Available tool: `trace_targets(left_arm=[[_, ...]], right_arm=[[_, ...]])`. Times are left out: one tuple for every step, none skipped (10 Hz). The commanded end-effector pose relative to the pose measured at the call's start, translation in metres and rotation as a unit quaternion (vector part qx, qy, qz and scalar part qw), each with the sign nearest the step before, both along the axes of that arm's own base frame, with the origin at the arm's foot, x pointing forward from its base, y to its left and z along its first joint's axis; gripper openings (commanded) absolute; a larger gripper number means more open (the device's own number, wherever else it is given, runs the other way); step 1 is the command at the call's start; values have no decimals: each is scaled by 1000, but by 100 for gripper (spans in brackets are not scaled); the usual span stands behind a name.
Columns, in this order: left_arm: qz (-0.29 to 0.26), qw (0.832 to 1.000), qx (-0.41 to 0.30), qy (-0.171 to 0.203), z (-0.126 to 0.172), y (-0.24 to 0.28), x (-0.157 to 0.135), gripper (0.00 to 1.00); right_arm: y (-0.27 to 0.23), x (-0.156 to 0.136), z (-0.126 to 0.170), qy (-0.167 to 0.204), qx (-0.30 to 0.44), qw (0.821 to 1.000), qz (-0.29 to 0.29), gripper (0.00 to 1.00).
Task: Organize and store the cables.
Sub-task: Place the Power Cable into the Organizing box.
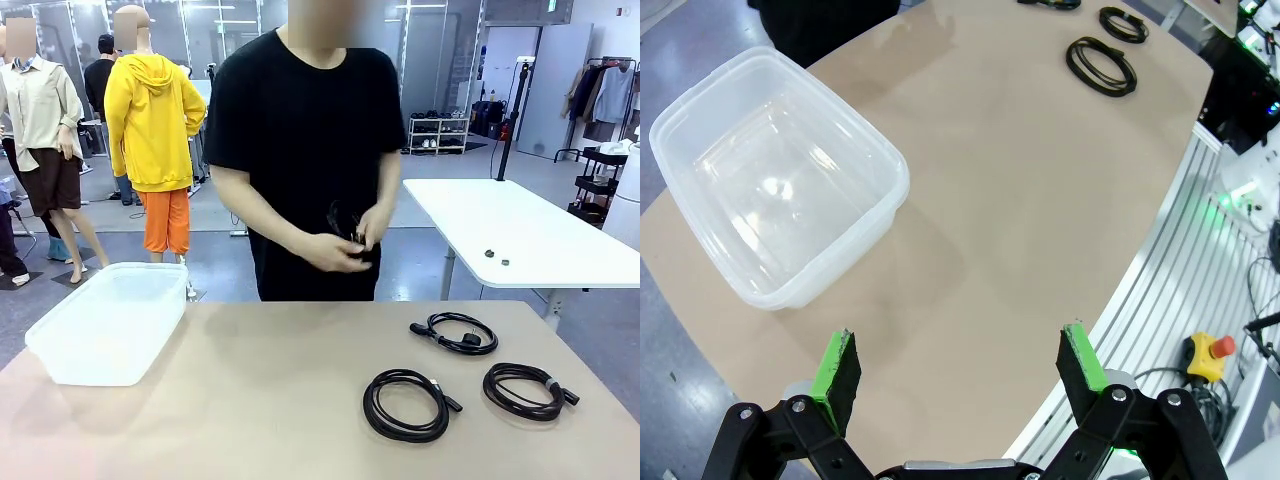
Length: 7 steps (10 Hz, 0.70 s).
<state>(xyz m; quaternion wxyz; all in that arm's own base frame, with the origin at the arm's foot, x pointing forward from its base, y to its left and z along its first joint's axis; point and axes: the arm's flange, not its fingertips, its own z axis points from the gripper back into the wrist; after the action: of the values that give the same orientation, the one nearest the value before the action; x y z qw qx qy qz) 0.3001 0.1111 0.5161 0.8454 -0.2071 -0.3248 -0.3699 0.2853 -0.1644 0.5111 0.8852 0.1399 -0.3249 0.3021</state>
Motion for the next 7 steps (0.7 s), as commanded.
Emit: trace_targets(left_arm=[[-7, 1000, -3, -2, -1, 1, 0, 100], [-7, 1000, -3, -2, -1, 1, 0, 100], [-7, 1000, -3, -2, -1, 1, 0, 100], [-7, 1000, -3, -2, -1, 1, 0, 100], [-7, 1000, -3, -2, -1, 1, 0, 100], [-7, 1000, -3, -2, -1, 1, 0, 100], [-7, 1000, -3, -2, -1, 1, 0, 100]], right_arm=[[0, 0, 0, -2, 2, 1000, 3, 100], [0, 0, 0, -2, 2, 1000, 3, 100], [0, 0, 0, -2, 2, 1000, 3, 100], [0, 0, 0, -2, 2, 1000, 3, 100], [0, 0, 0, -2, 2, 1000, 3, 100], [0, 0, 0, -2, 2, 1000, 3, 100], [0, 0, 0, -2, 2, 1000, 3, 100]])
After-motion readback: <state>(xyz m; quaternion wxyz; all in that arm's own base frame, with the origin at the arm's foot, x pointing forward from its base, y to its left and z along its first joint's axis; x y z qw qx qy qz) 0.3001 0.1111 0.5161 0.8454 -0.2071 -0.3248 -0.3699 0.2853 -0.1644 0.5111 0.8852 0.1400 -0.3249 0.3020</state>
